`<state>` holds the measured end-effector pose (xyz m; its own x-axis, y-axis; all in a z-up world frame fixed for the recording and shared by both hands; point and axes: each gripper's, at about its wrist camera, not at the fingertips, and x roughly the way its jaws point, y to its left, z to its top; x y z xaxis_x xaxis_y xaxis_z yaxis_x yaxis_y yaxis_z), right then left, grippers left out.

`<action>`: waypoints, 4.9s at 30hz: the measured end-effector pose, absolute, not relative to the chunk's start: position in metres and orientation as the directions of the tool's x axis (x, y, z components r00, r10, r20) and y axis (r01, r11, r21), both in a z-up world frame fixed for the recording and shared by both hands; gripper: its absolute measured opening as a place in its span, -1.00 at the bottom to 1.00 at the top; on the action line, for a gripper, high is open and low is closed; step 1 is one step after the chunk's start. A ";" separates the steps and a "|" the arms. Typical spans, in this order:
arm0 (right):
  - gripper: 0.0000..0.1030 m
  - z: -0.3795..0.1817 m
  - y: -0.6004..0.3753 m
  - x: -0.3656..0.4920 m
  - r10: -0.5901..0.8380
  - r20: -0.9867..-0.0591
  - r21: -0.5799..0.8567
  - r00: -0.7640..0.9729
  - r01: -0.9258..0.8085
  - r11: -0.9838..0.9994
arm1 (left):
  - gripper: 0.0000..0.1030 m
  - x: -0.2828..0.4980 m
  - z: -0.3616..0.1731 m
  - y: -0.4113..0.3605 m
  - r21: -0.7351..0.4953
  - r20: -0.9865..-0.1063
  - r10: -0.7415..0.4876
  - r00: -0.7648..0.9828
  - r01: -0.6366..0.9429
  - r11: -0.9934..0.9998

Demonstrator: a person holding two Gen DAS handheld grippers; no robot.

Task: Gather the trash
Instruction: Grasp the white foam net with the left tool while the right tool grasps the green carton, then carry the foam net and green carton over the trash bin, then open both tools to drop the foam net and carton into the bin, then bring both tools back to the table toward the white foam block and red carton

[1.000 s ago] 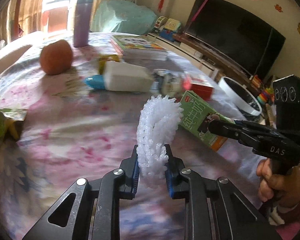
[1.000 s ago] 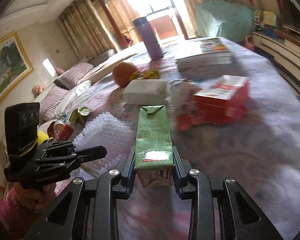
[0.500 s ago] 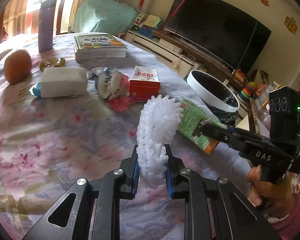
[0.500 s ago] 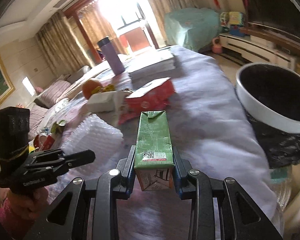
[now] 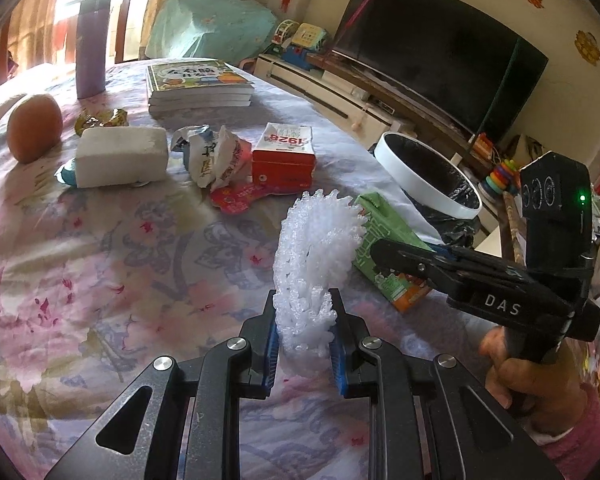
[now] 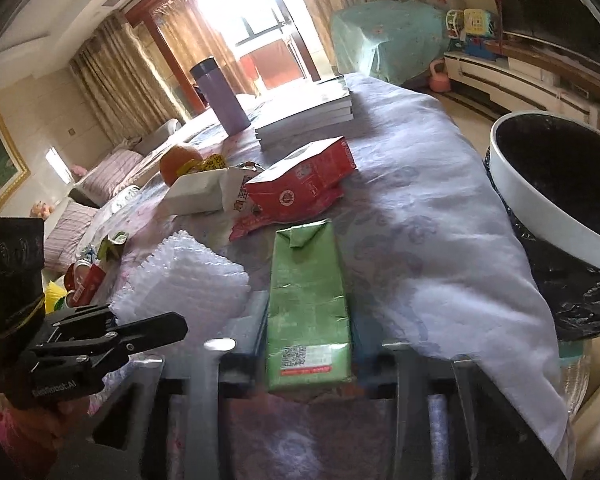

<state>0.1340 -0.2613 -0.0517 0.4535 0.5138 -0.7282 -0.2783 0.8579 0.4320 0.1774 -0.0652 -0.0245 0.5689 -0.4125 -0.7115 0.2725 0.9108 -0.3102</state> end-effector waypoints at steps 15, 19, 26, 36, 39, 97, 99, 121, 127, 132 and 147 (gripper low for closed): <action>-0.36 -0.026 -0.332 0.130 0.447 -0.692 0.426 0.568 -0.179 0.887 | -0.61 0.205 -0.014 -0.128 -0.308 -0.705 -0.463 0.537 0.357 0.882; -0.36 -0.021 -0.354 0.133 0.422 -0.683 0.425 0.596 -0.145 0.893 | -0.61 0.217 -0.011 -0.148 -0.305 -0.706 -0.475 0.525 0.380 0.873; -0.36 -0.017 -0.388 0.142 0.379 -0.677 0.426 0.631 -0.085 0.901 | -0.61 0.239 -0.008 -0.180 -0.294 -0.705 -0.486 0.517 0.411 0.863; -0.36 -0.019 -0.420 0.152 0.346 -0.674 0.432 0.653 -0.032 0.902 | -0.61 0.269 -0.010 -0.212 -0.276 -0.712 -0.486 0.507 0.435 0.857; -0.36 -0.020 -0.428 0.155 0.336 -0.675 0.431 0.656 -0.019 0.902 | -0.61 0.278 -0.010 -0.222 -0.280 -0.714 -0.488 0.502 0.434 0.856; 0.55 -0.026 -0.468 0.200 0.272 -0.692 0.409 0.669 0.053 0.911 | 0.28 0.333 -0.018 -0.285 -0.235 -0.732 -0.440 0.520 0.414 0.880; 0.72 -0.022 -0.459 0.193 0.275 -0.684 0.409 0.676 0.042 0.912 | 0.30 0.321 -0.020 -0.275 -0.241 -0.728 -0.442 0.524 0.408 0.881; 0.88 -0.028 -0.346 0.153 0.431 -0.674 0.478 0.600 -0.091 0.874 | 0.30 0.196 -0.031 -0.124 -0.307 -0.724 -0.351 0.593 0.179 0.935; 0.88 -0.033 -0.311 0.150 0.472 -0.682 0.483 0.558 -0.140 0.865 | 0.30 0.176 -0.029 -0.081 -0.312 -0.727 -0.307 0.614 0.103 0.945; 0.88 -0.034 -0.287 0.150 0.490 -0.688 0.477 0.536 -0.175 0.861 | 0.30 0.164 -0.026 -0.052 -0.325 -0.725 -0.277 0.630 0.042 0.945; 0.88 -0.040 -0.240 0.170 0.505 -0.695 0.455 0.512 -0.230 0.860 | 0.37 0.178 -0.013 -0.003 -0.265 -0.718 -0.185 0.671 -0.018 0.964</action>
